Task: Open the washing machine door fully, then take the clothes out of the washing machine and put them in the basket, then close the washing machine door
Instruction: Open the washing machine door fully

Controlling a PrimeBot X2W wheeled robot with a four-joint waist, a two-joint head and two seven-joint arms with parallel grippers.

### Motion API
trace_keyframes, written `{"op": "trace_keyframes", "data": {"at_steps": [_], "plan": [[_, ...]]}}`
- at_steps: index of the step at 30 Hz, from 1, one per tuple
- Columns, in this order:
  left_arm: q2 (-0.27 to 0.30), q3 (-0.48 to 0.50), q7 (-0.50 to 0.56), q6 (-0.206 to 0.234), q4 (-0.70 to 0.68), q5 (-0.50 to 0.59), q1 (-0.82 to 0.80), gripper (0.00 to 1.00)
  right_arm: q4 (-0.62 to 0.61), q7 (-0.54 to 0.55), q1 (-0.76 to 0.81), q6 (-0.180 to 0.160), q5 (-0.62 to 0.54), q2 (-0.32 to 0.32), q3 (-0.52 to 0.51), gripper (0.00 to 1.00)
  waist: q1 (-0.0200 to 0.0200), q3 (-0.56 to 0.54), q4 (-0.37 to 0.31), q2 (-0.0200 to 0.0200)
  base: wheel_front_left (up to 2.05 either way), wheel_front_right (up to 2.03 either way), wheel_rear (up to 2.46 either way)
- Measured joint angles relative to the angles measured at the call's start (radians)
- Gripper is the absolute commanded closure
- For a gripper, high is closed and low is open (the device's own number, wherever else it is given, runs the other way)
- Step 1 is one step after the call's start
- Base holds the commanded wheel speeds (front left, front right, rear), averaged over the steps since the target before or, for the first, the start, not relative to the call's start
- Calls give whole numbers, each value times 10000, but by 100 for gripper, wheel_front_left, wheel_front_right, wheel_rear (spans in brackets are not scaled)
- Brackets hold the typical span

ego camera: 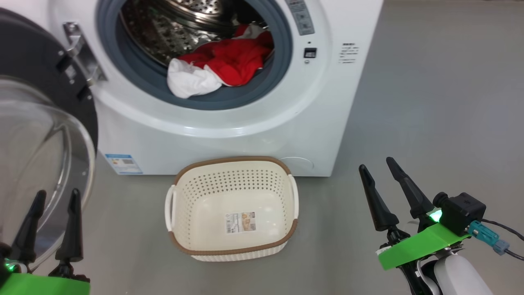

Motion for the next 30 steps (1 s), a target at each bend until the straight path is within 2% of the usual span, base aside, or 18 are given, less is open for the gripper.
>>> {"op": "trace_keyframes", "data": {"at_steps": [14, 30], "plan": [[-301, 324, 0, 2, -454, 449, 578, 0, -33, 2, 194, 0, -56, -21, -63, 0, 0, -165, -926, 0, 0, 0, 0], [-560, 619, 0, 2, -403, 1156, 916, 0, -125, 2, 246, 0, -67, -54, -353, 0, 0, -288, -1262, 0, 0, 0, 0]]}}
